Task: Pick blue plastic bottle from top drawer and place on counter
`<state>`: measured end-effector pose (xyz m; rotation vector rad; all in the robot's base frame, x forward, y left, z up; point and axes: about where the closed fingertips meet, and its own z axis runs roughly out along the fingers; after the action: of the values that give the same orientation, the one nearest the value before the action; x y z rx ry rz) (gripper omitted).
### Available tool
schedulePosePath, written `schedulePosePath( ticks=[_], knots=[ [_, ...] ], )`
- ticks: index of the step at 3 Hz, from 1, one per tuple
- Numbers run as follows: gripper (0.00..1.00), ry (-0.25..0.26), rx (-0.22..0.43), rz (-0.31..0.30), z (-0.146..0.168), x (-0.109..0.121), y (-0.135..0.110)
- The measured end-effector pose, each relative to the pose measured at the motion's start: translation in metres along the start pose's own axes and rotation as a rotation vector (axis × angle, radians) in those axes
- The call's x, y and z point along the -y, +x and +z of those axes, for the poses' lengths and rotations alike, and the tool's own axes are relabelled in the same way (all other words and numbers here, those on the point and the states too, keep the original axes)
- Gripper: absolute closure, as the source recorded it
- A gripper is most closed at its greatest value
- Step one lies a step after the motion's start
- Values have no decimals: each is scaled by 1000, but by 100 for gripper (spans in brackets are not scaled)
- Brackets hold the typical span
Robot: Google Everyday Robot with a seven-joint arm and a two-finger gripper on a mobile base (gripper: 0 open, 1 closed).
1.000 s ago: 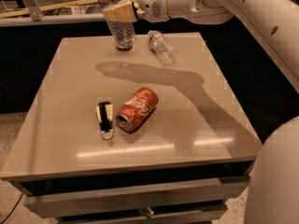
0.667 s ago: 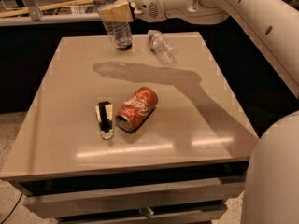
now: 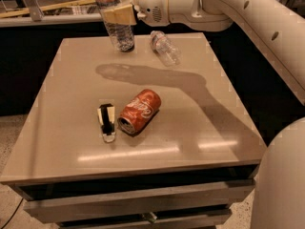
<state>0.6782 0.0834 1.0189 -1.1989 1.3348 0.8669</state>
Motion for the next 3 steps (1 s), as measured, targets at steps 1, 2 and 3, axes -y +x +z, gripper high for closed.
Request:
schedulePosePath(
  ticks=[1, 2, 3],
  knots=[
    [100, 4, 74, 26, 1, -2, 9],
    [100, -3, 129, 40, 4, -5, 15],
    [100, -24, 134, 55, 6, -8, 25]
  ],
)
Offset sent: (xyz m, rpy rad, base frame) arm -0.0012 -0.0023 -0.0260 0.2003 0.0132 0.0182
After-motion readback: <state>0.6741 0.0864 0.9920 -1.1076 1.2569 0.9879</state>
